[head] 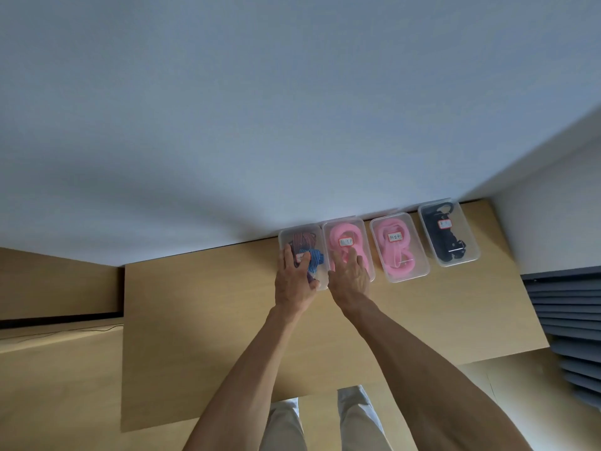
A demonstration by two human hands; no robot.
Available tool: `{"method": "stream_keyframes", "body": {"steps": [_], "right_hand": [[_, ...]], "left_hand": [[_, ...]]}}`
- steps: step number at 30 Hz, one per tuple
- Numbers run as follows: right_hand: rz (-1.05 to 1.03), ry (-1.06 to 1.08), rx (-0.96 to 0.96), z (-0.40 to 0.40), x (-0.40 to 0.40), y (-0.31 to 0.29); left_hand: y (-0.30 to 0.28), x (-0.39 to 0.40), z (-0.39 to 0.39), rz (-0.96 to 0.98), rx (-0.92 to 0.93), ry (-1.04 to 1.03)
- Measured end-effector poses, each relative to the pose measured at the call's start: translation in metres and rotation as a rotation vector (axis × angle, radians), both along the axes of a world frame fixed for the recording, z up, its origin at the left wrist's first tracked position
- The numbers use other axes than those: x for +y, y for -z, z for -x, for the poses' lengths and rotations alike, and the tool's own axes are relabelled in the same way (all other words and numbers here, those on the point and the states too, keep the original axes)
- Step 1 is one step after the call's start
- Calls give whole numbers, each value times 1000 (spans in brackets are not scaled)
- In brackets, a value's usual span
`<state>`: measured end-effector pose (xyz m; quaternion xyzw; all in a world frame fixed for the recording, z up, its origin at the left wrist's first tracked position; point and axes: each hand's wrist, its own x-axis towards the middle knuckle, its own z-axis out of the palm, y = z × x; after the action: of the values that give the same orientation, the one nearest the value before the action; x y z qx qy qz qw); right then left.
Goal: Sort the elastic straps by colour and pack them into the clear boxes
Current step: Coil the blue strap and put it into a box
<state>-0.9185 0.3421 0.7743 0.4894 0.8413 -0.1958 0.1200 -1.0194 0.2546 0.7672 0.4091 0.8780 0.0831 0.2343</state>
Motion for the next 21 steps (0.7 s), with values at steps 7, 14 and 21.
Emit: {"method": "stream_keyframes", "body": {"steps": [7, 14, 21], "right_hand": [[51, -98, 52, -15, 22, -2], [0, -22, 63, -50, 57, -15], [38, -90, -196, -110, 108, -23]], "left_hand": [[0, 3, -10, 47, 21, 36], [-21, 46, -46, -26, 63, 75], [-17, 94, -92, 113, 114, 251]]}}
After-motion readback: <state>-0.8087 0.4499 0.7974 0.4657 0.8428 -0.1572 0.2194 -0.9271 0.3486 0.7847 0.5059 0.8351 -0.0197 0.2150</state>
